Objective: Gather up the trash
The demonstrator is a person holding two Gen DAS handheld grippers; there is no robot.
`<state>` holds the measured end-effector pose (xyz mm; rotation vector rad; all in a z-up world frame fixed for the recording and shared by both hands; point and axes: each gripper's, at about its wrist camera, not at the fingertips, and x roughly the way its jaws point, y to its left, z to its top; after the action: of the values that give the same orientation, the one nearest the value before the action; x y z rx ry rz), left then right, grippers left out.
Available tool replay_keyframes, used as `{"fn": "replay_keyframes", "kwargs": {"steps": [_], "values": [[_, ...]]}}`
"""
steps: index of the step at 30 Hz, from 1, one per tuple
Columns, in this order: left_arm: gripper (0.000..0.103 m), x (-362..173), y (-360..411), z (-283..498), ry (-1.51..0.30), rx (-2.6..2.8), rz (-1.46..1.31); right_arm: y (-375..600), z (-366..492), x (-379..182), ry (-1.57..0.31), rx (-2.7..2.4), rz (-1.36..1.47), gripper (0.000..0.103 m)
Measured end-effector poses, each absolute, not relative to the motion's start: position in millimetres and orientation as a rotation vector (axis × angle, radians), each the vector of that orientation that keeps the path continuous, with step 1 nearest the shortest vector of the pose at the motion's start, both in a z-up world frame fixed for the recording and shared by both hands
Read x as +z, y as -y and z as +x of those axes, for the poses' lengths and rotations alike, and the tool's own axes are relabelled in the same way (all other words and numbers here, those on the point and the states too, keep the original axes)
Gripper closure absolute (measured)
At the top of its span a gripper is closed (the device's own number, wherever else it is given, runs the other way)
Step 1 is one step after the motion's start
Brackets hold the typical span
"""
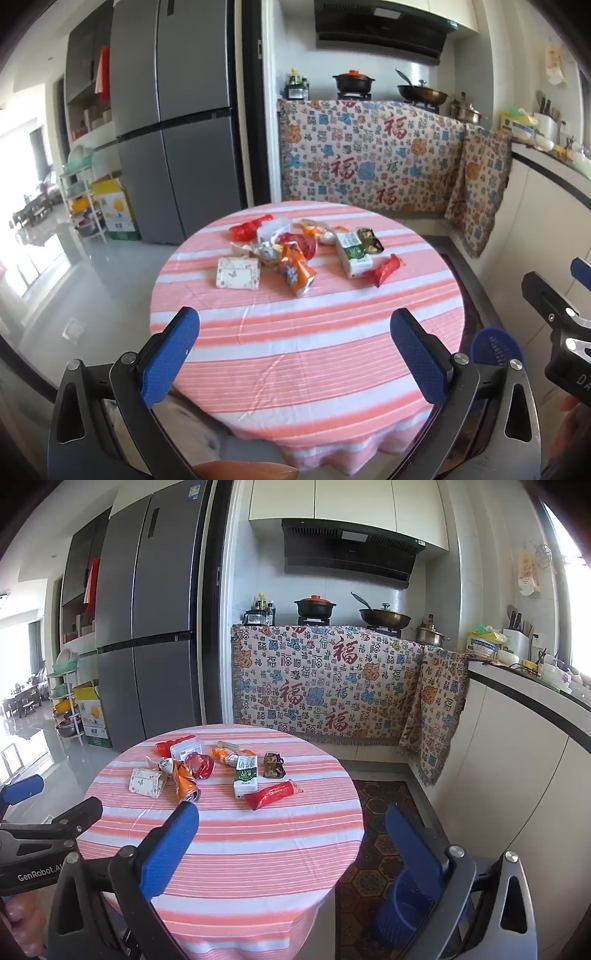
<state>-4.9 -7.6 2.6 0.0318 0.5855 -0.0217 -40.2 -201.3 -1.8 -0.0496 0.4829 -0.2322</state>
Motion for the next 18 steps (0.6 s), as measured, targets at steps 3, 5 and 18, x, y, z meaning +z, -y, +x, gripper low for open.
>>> {"fn": "replay_keyframes", "kwargs": {"steps": [3, 5, 18], "values": [[0.0, -4, 5, -3, -0.588, -0.026, 0.028, 201, -40, -2, -0.482, -0.231, -0.048, 0.0], [0.0, -8, 5, -2, -0.588, -0.03, 0.031, 201, -40, -2, -0.482, -0.232, -0.047, 0.0], [0.0, -13, 10, -2, -0.596, -0.037, 0.036, 204, -41, -4, -0.482, -0.232, -0.048, 0.0]]}}
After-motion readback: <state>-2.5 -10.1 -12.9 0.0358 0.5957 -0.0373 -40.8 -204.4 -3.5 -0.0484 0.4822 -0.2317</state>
